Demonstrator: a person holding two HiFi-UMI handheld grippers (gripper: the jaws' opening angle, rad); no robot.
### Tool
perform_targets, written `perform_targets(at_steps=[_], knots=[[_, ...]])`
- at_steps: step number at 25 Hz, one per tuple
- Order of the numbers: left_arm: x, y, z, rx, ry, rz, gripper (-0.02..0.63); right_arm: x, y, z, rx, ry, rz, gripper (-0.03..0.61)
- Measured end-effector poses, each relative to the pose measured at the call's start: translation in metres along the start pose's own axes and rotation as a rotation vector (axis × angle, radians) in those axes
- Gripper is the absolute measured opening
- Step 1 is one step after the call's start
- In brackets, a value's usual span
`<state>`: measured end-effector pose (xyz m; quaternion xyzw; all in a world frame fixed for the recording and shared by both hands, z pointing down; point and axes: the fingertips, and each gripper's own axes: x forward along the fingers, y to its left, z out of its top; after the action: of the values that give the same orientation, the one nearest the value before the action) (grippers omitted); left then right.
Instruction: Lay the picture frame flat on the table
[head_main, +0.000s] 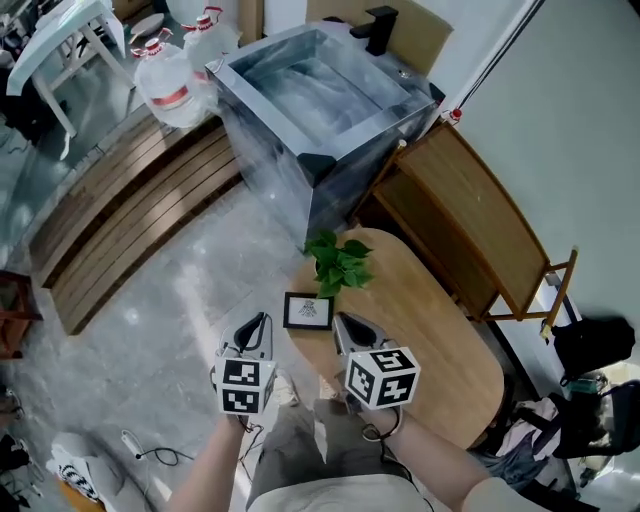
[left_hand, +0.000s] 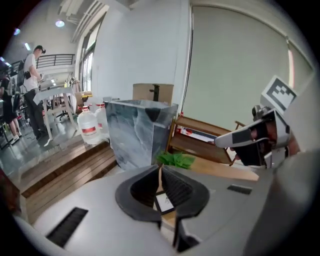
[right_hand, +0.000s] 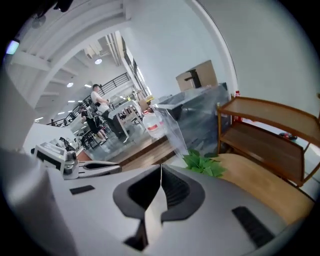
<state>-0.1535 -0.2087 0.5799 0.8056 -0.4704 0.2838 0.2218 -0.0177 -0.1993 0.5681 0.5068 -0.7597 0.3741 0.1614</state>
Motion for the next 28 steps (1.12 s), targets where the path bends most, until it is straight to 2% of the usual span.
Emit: perform_targets(at_steps=[10,19,22,25,28], knots=[[-0.13,0.001,0.113,0.013,-0.206,0.066,0.017,-0.117,0.089,0.1,-0.2,-0.173,0.116,-0.002],[-0.23,-0.022,0.183,0.109,-0.365,0.088,0.017,-0.201,0.154,0.156,-0.353,-0.316,0.198,-0.003],[-0.258,-0.033,0.2,0.14,-0.416,0.087,0.017,-0.227,0.168,0.17,-0.404,-0.369,0.206,-0.003],[-0.281,-0.045,0.215,0.148,-0.465,0.081,0.017,-0.251,0.179,0.184,-0.495,-0.407,0.179,-0.003],[-0.299,-0.053,0.226,0.169,-0.503,0.077,0.017,-0.269,0.189,0.195,-0.539,-0.433,0.168,-0.003]])
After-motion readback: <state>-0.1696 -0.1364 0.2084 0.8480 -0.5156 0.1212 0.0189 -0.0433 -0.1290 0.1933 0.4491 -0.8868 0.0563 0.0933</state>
